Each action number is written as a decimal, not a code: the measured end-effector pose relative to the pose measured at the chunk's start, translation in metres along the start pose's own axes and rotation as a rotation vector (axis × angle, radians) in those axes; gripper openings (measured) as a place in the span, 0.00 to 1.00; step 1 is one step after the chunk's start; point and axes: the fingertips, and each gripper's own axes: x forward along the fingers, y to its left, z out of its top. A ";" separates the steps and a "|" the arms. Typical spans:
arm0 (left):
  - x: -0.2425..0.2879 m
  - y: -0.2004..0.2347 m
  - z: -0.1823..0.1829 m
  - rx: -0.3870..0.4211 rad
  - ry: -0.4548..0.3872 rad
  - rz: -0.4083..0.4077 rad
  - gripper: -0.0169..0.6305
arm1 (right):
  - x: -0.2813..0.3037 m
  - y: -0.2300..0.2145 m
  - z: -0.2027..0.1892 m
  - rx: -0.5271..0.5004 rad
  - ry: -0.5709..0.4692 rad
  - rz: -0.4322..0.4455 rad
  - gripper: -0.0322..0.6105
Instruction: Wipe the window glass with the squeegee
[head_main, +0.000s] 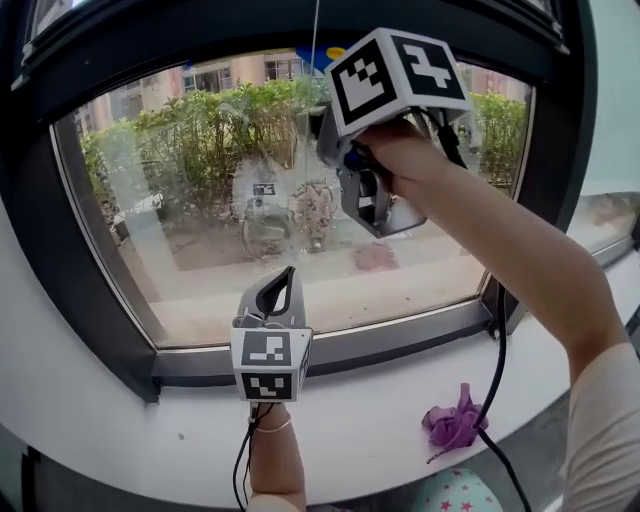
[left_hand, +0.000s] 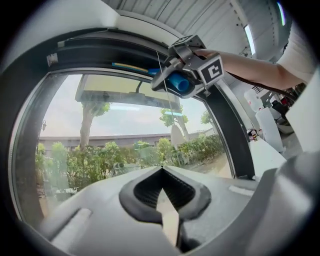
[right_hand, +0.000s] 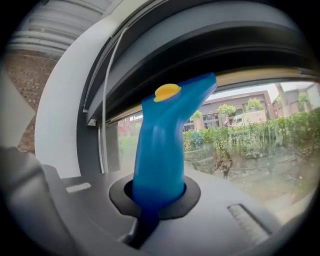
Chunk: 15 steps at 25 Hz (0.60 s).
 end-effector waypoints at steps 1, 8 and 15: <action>0.000 -0.003 -0.004 0.006 0.009 -0.011 0.03 | 0.001 0.000 -0.001 0.009 0.008 0.001 0.09; 0.001 0.003 0.001 0.024 0.027 -0.019 0.03 | 0.017 -0.003 -0.003 0.025 0.074 0.000 0.09; -0.016 -0.003 -0.008 -0.139 0.016 -0.045 0.03 | 0.012 -0.005 -0.019 0.056 0.109 0.026 0.09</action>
